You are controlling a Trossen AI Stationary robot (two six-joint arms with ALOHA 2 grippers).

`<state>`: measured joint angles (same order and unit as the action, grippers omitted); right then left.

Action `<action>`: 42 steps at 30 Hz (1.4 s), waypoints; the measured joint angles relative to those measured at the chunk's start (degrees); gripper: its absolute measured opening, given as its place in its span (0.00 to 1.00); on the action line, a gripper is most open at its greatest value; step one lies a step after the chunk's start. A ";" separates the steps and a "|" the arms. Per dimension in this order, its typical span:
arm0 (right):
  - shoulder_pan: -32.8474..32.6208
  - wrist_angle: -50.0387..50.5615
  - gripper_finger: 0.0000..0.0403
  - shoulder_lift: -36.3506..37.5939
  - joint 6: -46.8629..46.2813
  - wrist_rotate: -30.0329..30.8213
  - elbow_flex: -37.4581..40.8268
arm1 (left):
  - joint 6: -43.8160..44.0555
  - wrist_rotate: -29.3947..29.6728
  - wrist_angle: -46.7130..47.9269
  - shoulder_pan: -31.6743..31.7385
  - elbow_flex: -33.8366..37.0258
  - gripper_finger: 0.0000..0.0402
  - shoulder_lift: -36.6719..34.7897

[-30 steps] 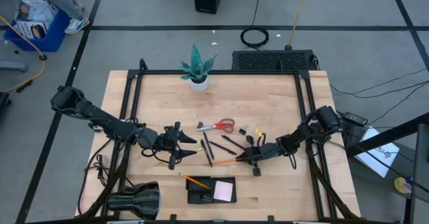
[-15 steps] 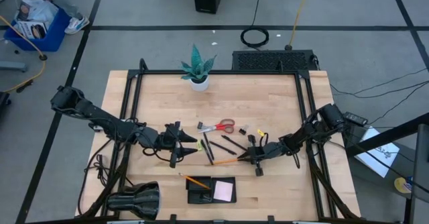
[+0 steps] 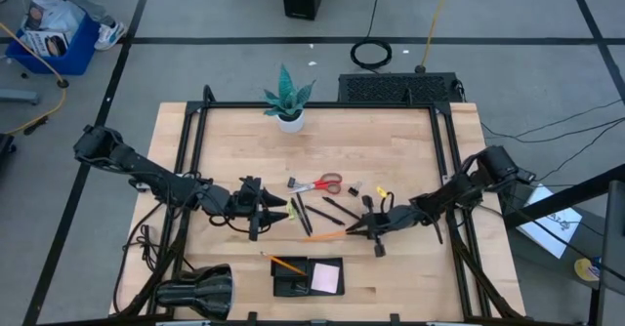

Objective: Pick and place office supplies into organizer
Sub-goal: Put the yellow pencil into the black desk organizer

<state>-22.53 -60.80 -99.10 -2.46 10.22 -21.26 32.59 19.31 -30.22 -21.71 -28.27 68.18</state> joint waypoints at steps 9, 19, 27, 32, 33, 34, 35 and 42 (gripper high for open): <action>-0.56 -0.08 0.05 4.44 3.03 0.09 -0.02 | 2.76 0.44 0.99 1.45 0.00 0.52 0.02; 2.03 1.05 0.05 8.01 5.40 0.38 -0.07 | 15.61 -13.36 2.61 7.47 0.00 0.52 0.02; 4.11 0.68 0.05 8.01 7.30 0.17 -0.84 | 27.47 -20.33 11.30 11.05 0.00 0.52 0.04; 4.79 1.36 0.05 8.03 9.68 0.05 -2.84 | 28.27 -22.77 10.51 11.78 0.00 0.52 0.04; 4.94 1.35 0.05 8.03 10.21 0.00 -3.39 | 28.35 -22.84 10.53 11.93 0.00 0.52 0.04; 5.19 1.50 0.05 8.03 10.66 0.00 -3.93 | 28.40 -22.99 10.62 12.13 0.00 0.52 0.04; 5.50 2.07 0.05 8.04 10.79 0.00 -4.48 | 28.45 -23.28 10.66 12.23 0.00 0.52 0.04; 7.66 10.71 0.05 8.03 11.40 -0.07 -9.01 | 29.04 -24.39 10.80 12.30 0.00 0.52 0.05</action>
<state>-14.87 -50.09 -91.07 8.94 10.15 -30.26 61.63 -5.08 -19.42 -9.42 -28.27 68.23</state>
